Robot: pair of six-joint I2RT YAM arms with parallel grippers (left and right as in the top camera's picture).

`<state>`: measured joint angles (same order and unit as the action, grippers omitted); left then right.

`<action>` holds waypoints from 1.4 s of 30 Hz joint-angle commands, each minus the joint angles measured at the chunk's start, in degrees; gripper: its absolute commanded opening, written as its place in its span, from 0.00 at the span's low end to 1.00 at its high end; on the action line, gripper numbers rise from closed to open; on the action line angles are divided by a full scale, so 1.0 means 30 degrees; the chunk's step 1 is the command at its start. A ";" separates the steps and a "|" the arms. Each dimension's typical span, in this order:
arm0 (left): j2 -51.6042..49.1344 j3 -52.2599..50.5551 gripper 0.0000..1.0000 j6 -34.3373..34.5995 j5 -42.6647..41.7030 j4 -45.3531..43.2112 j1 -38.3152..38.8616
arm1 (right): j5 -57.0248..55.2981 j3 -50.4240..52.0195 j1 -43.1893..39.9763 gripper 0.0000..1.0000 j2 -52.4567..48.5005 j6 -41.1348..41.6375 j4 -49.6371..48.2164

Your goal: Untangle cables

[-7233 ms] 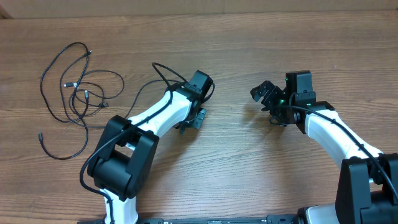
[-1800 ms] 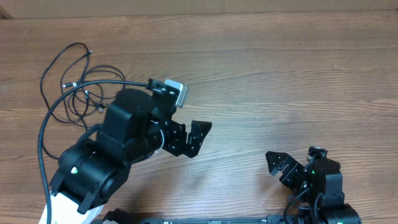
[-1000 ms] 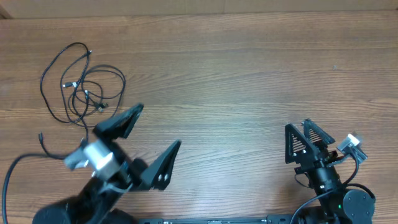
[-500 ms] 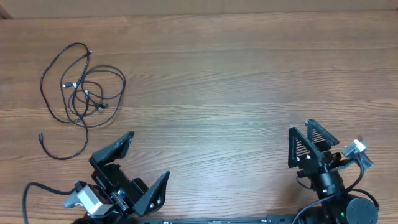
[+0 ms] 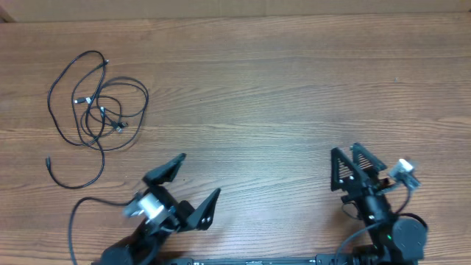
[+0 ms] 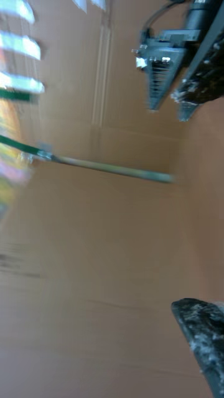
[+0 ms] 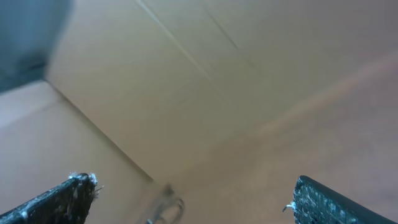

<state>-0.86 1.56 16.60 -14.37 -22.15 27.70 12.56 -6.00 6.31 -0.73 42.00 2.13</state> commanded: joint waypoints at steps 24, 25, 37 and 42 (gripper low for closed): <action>-0.0554 -0.0408 1.00 0.0044 -0.0022 0.8429 -0.0109 | -0.0153 0.1851 -0.0160 1.00 0.0189 0.0000 0.0474; -0.0554 -0.0408 1.00 0.0044 -0.0022 0.8429 -0.0109 | -0.0153 0.1851 -0.0160 1.00 0.0189 0.0000 0.0474; -0.0554 -0.0408 1.00 0.0044 -0.0022 0.8429 -0.0109 | -0.0153 0.1851 -0.0160 1.00 0.0189 0.0000 0.0474; -0.0554 -0.0408 1.00 0.0044 -0.0022 0.8429 -0.0109 | -0.0153 0.1851 -0.0160 1.00 0.0189 0.0000 0.0474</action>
